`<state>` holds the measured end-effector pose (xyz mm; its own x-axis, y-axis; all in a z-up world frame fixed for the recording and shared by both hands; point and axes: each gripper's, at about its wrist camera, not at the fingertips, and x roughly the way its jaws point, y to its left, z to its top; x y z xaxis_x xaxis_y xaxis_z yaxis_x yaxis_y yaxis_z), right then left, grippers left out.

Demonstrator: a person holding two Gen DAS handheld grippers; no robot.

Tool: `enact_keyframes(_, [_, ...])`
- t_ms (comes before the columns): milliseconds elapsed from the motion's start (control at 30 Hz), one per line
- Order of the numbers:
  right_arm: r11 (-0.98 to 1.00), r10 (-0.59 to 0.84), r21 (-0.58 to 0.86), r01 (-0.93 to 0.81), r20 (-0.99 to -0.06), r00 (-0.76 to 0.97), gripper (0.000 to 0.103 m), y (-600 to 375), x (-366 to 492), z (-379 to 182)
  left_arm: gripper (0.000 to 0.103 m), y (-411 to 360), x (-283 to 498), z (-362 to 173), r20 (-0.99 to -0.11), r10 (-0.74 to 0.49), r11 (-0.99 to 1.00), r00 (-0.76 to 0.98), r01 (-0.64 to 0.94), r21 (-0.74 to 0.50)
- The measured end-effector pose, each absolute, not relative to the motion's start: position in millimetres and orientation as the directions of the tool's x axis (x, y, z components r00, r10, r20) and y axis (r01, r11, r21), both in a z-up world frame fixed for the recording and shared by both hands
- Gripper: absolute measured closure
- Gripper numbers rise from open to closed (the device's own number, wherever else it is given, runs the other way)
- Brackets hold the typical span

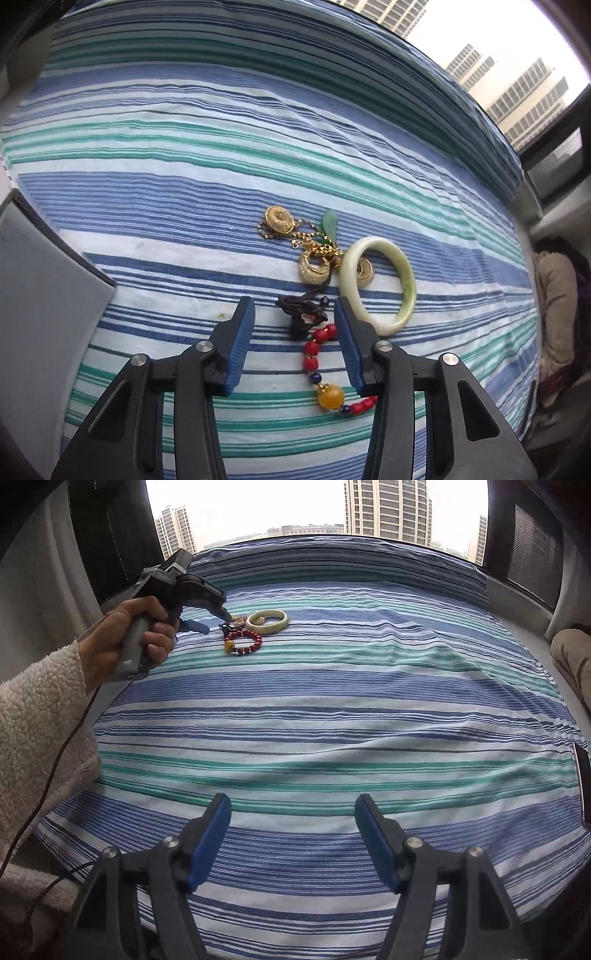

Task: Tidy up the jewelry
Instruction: 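Grasp the green jade pendant with the left tool and lift it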

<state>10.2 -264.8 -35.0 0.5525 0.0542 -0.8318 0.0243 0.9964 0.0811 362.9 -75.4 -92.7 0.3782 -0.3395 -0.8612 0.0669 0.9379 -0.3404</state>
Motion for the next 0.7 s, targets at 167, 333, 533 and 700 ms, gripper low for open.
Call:
enact_keyframes(167, [0.994,0.049,0.093,0.057,-0.845,0.532,0.032,-276,10,-42,0.096,-81,359,-94,-0.853,-0.341,0.939,0.394,0.093,-0.333])
enact_keyframes(333, [0.994,0.051,0.095,0.051,-0.831,0.555,0.032,-277,12,-34,0.097,-55,327,-68,-0.813,-0.387,0.92,0.435,0.13,-0.369])
enact_keyframes(533, [0.988,0.126,0.152,0.0,-0.824,0.552,0.032,-275,39,-28,0.097,-14,260,-40,-0.788,-0.43,0.901,0.441,0.155,-0.405])
enact_keyframes(700, [0.966,0.245,0.251,-0.065,-0.801,0.546,0.032,-278,87,-10,0.097,23,205,-43,-0.805,-0.441,0.895,0.397,0.124,-0.429])
